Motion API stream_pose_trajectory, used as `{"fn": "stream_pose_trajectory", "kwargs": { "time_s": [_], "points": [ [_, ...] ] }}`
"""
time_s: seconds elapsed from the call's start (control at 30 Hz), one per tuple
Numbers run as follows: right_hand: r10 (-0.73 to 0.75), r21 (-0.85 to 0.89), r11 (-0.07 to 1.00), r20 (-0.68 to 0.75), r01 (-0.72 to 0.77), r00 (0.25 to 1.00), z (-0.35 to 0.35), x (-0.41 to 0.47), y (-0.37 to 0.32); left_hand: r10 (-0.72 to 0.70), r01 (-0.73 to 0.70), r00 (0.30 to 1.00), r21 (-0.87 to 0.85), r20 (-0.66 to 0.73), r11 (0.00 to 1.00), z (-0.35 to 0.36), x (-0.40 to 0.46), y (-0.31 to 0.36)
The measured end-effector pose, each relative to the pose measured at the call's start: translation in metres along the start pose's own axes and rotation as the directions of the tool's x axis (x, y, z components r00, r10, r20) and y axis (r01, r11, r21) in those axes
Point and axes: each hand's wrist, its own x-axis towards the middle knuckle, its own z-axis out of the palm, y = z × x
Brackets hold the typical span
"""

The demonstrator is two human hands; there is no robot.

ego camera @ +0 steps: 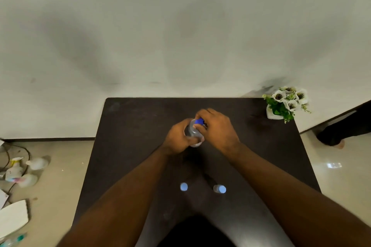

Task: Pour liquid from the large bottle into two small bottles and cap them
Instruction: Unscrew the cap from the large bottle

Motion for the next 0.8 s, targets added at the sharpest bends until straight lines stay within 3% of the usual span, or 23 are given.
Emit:
{"fn": "stream_pose_trajectory", "kwargs": {
  "time_s": [0.17,0.37,0.6,0.8],
  "points": [
    [-0.081,0.019,0.996,-0.204,0.086,0.976,-0.07,0.022,-0.025,0.164,-0.164,0.982,0.007,-0.091,0.986,-0.031,0.008,0.077],
    [-0.149,0.133,0.966,-0.416,0.222,0.897,-0.185,0.043,-0.075,0.359,-0.349,0.905,0.083,-0.229,0.933,-0.076,0.006,0.19],
    [-0.237,0.139,0.922,-0.538,0.362,0.809,-0.319,0.041,-0.144,0.539,-0.51,0.782,0.177,-0.312,0.842,-0.125,-0.024,0.326],
    [-0.273,0.12,0.891,-0.63,0.438,0.727,-0.402,0.025,-0.187,0.596,-0.576,0.714,0.177,-0.368,0.798,-0.139,-0.055,0.416]
  ]
}}
